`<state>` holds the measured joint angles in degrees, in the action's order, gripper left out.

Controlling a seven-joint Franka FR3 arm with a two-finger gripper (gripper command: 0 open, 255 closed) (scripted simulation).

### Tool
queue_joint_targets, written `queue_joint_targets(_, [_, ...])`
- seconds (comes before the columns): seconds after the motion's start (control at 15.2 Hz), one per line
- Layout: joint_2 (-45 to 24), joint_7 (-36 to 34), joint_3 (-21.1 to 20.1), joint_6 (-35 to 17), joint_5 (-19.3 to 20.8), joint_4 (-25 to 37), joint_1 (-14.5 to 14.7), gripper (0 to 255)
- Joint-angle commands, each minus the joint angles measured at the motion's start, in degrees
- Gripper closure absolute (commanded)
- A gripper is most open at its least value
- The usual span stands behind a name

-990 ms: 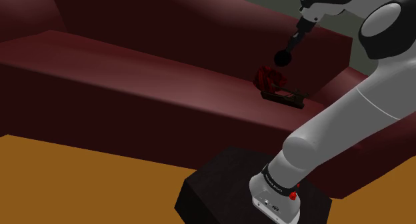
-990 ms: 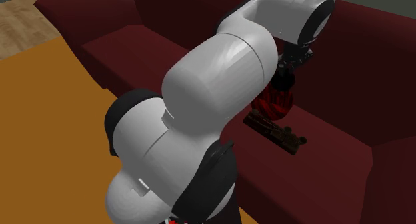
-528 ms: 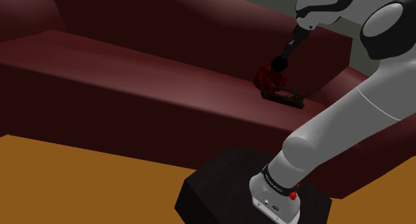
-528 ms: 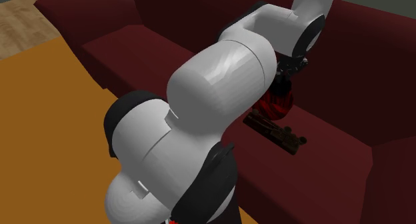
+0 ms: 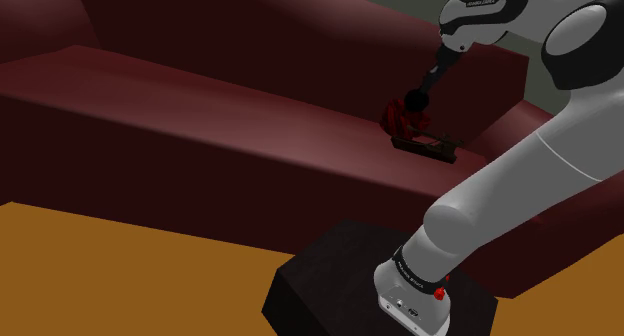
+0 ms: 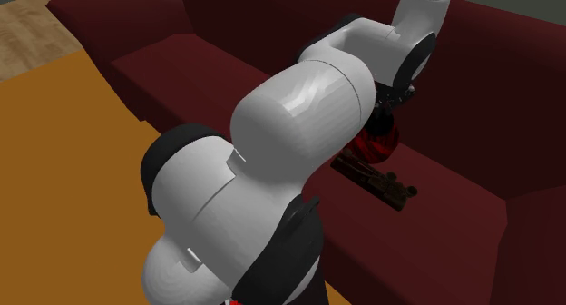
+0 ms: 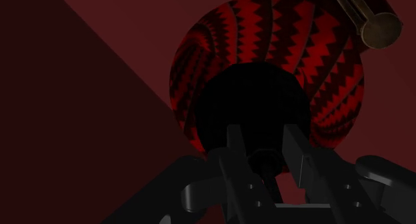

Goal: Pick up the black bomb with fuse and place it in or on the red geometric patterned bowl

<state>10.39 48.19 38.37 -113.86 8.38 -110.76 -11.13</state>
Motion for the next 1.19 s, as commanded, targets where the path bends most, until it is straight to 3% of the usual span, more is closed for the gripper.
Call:
queue_joint_targets(0.0, [0.01, 0.0, 0.0, -0.03, 0.0, 0.0, 0.0, 255])
queue_joint_targets(0.07, [0.01, 0.0, 0.0, -0.03, 0.0, 0.0, 0.0, 255])
queue_joint_targets(0.13, [0.01, 0.01, 0.0, -0.03, 0.0, 0.01, 0.0, 0])
queue_joint_targets(0.46, [0.01, 0.01, 0.0, -0.03, 0.0, 0.0, 0.0, 0])
queue_joint_targets(0.73, [1.66, -0.57, -1.17, 7.13, 0.77, 5.72, 0.2, 0])
queue_joint_targets(1.12, [1.65, -0.57, -1.18, 7.13, 0.77, 5.72, 0.19, 0])
